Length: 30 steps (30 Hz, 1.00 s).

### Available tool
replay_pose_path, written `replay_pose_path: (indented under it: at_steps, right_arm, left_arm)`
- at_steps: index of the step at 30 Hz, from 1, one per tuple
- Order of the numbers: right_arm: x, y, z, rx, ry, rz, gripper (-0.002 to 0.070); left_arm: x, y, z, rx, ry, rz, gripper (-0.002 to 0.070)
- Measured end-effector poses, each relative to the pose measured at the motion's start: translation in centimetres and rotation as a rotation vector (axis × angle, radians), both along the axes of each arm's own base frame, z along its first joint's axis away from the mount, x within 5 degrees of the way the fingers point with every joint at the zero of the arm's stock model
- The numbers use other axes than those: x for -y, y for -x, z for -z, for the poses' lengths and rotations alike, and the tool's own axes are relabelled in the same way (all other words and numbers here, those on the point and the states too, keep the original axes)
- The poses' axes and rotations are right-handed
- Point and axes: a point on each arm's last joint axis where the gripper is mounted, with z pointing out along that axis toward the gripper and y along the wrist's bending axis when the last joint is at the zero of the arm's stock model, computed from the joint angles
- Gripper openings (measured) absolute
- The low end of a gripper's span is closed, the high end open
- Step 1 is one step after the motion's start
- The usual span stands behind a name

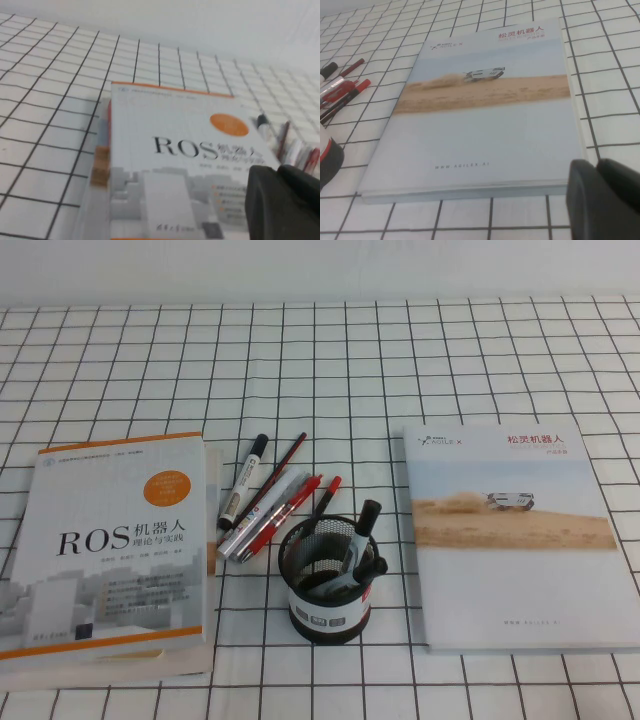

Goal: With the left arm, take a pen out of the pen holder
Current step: 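Take a marker out of the pen holder and lay it on the table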

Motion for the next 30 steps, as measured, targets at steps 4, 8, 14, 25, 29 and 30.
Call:
replay_pose_path:
  at_steps: [4, 8, 14, 25, 29, 30]
  right_arm:
    - [0.0, 0.0, 0.0, 0.0, 0.0, 0.0, -0.0012]
    - [0.0, 0.0, 0.0, 0.0, 0.0, 0.0, -0.0012]
    - [0.0, 0.0, 0.0, 0.0, 0.0, 0.0, -0.0013]
    - [0.0, 0.0, 0.0, 0.0, 0.0, 0.0, -0.0013]
    - [0.0, 0.0, 0.0, 0.0, 0.0, 0.0, -0.0013]
    - [0.0, 0.0, 0.0, 0.0, 0.0, 0.0, -0.0013]
  left_arm:
    - [0.0, 0.0, 0.0, 0.0, 0.0, 0.0, 0.0]
    - [0.0, 0.0, -0.2, 0.01, 0.063, -0.002, 0.0]
    - [0.0, 0.0, -0.5, 0.034, 0.121, -0.01, 0.0]
    - [1.4, -3.0, -7.3, -0.24, -0.051, 0.138, 0.0]
    - [2.0, -5.7, -9.4, -0.33, -0.173, 0.227, 0.0]
    - [2.2, -6.5, -9.9, -0.337, -0.196, 0.251, 0.0]
